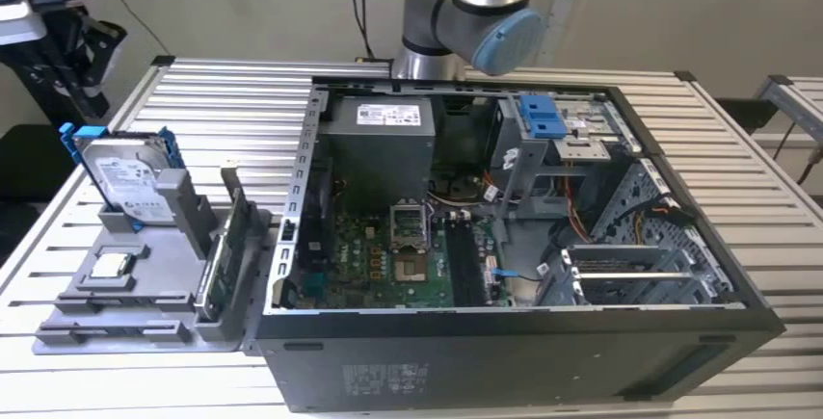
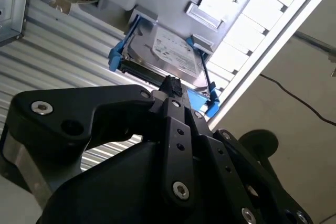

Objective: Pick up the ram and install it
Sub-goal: 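Reach for the ram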

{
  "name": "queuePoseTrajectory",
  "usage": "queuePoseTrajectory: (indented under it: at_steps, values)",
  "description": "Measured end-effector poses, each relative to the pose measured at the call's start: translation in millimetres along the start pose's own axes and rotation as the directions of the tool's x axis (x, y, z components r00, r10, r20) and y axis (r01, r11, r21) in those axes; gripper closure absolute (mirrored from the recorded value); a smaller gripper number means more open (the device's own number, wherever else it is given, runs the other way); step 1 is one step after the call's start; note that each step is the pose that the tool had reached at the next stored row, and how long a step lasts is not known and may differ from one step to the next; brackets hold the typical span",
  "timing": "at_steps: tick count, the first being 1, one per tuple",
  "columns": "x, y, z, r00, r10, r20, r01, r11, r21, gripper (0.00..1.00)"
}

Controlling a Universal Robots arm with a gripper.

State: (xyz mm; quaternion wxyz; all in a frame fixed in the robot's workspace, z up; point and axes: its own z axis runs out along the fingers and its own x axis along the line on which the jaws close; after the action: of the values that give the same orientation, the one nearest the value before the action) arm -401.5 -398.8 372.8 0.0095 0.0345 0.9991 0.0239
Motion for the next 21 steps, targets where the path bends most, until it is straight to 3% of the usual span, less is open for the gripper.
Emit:
queuePoseTrajectory:
  at_steps: [8,15,21]
  values:
    - [2.2,-6.6,2.4,1.0000,-0.001,-0.0001,0.001,1.0000,-0.0001,0.89]
    - [0.8,-28.1,4.1,1.0000,-0.003,-0.0003,0.003,1.0000,0.0000,0.89]
    - [-0.1,-41.6,5.1,1.0000,-0.003,-0.0005,0.003,1.0000,-0.0001,0.89]
